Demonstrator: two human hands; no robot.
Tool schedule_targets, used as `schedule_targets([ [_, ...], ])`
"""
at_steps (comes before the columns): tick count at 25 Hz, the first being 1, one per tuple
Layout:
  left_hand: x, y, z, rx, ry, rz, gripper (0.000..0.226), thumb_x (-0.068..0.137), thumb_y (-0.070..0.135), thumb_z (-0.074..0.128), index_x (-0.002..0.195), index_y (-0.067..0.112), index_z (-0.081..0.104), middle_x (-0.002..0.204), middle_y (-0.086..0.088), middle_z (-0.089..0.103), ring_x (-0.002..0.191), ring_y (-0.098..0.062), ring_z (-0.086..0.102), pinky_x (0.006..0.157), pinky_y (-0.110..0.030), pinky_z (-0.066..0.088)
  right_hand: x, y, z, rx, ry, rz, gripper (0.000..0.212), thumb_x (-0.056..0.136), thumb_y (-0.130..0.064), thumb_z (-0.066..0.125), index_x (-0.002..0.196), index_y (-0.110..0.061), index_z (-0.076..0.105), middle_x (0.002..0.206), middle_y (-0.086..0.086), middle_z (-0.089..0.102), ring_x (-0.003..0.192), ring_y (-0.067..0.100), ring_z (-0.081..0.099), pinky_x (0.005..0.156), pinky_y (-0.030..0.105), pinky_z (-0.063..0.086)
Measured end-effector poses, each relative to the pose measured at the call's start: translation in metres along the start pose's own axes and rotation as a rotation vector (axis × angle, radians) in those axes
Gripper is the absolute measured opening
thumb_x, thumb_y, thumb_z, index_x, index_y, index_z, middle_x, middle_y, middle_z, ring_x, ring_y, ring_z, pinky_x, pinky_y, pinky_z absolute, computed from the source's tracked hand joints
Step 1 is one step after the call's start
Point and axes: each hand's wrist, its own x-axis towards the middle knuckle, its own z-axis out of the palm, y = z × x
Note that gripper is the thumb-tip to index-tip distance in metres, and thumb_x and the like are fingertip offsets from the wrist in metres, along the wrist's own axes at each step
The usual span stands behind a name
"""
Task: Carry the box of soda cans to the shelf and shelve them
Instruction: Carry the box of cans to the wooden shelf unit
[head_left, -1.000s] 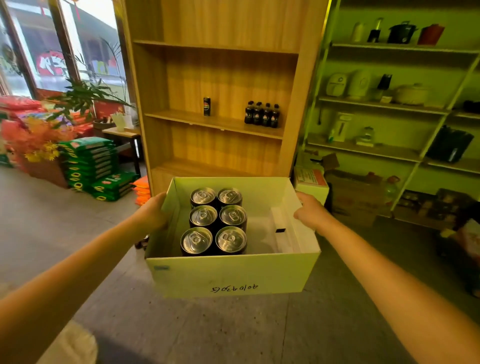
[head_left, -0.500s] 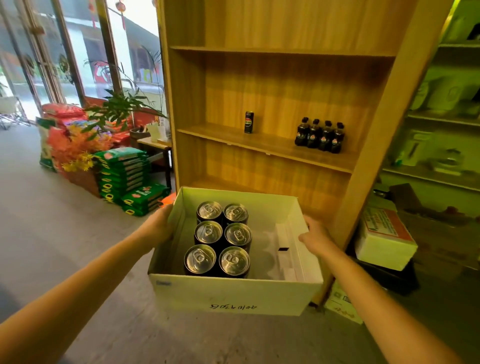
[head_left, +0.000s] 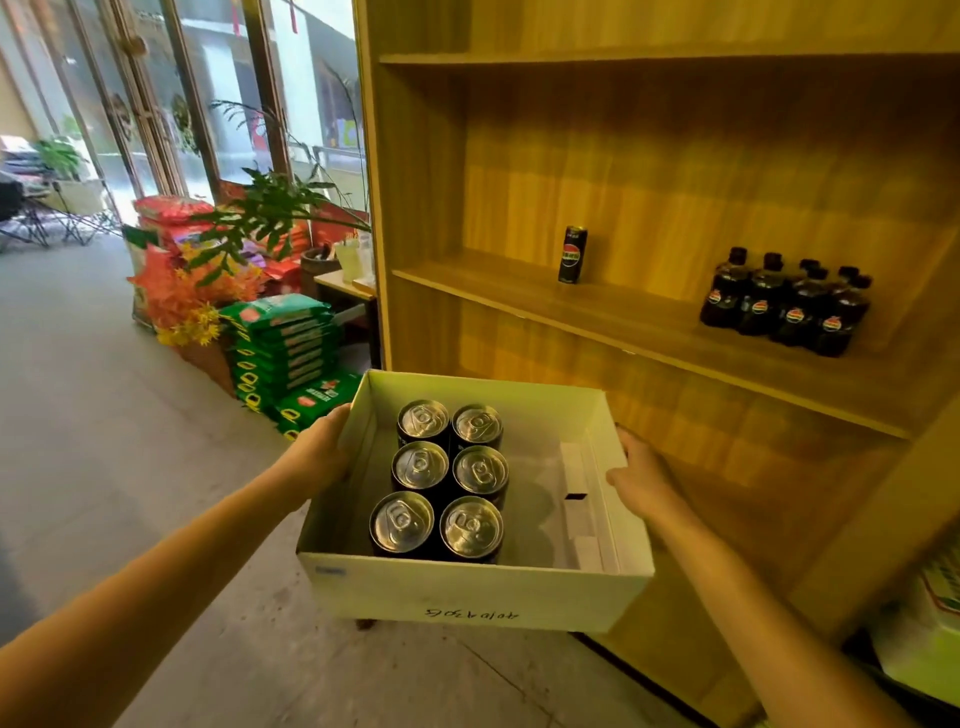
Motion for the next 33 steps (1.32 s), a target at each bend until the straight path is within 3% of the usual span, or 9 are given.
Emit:
schedule_targets([
  [6,0.136,-0.031,0.002,0.011,-0.123,0.04,0.074,0.083,-0.012,0.049,0.145,0.015,0.02,0.141,-0.018,0.04,0.129,-0.036,0.04,0.1,-0.049,0.043,0.084,-0.02,0.058,0.008,0.076,0.072,0.045,0.09,0.004,0.043,0.132,-0.013,0.043,0.126,0.014,0.056,0.115,0.03,0.052,0.08,0.032,0.041],
  [12,0.273,-0.061,0.004,0.123,-0.296,0.194,0.076,0.084,-0.005,0.053,0.146,0.016,0.014,0.144,-0.017,0.036,0.132,-0.034,0.037,0.103,-0.044,0.038,0.137,-0.032,0.148,0.051,0.211,0.289,0.053,0.089,0.007,0.042,0.139,-0.011,0.033,0.14,0.016,0.044,0.128,0.031,0.041,0.099,0.041,0.039],
  [15,0.323,-0.07,0.009,0.125,-0.403,0.285,0.071,0.086,0.001,0.054,0.145,0.017,0.018,0.138,-0.015,0.043,0.126,-0.032,0.042,0.097,-0.041,0.042,0.153,-0.033,0.182,0.088,0.282,0.357,0.053,0.088,0.008,0.043,0.138,-0.009,0.034,0.139,0.016,0.044,0.128,0.031,0.042,0.1,0.039,0.037],
  [18,0.365,-0.094,0.033,0.105,-0.449,0.345,0.069,0.085,0.002,0.055,0.143,0.019,0.023,0.125,-0.008,0.049,0.115,-0.024,0.048,0.085,-0.034,0.044,0.163,-0.025,0.21,0.074,0.35,0.405,0.05,0.088,0.008,0.044,0.135,-0.008,0.039,0.131,0.018,0.052,0.12,0.031,0.048,0.089,0.032,0.038],
  [22,0.388,-0.139,0.08,0.086,-0.518,0.296,0.077,0.076,-0.007,0.058,0.142,0.014,0.026,0.133,-0.017,0.048,0.123,-0.035,0.047,0.097,-0.048,0.044,0.173,0.011,0.248,0.055,0.344,0.436,0.054,0.088,0.008,0.042,0.138,-0.01,0.034,0.139,0.014,0.045,0.127,0.028,0.043,0.098,0.031,0.036],
  [26,0.398,-0.194,0.141,0.124,-0.505,0.262,0.076,0.076,-0.009,0.054,0.142,0.017,0.026,0.131,-0.021,0.05,0.121,-0.04,0.048,0.097,-0.052,0.043,0.173,0.075,0.3,0.008,0.302,0.53,0.057,0.091,0.003,0.043,0.143,-0.011,0.026,0.15,0.008,0.032,0.137,0.027,0.032,0.11,0.039,0.028],
  [30,0.405,-0.275,0.221,0.064,-0.596,0.18,0.084,0.073,-0.014,0.051,0.141,0.028,0.026,0.129,-0.02,0.05,0.12,-0.04,0.047,0.097,-0.059,0.043,0.165,0.151,0.368,-0.007,0.28,0.564,0.057,0.09,0.003,0.043,0.143,-0.011,0.025,0.149,0.009,0.033,0.135,0.026,0.034,0.109,0.034,0.027],
  [33,0.402,-0.344,0.279,0.025,-0.638,0.163,0.084,0.075,-0.015,0.051,0.143,0.025,0.023,0.128,-0.018,0.048,0.116,-0.033,0.047,0.094,-0.056,0.045,0.16,0.215,0.426,-0.01,0.257,0.56,0.06,0.089,0.007,0.043,0.143,-0.01,0.024,0.149,0.01,0.033,0.135,0.026,0.035,0.108,0.03,0.027],
])
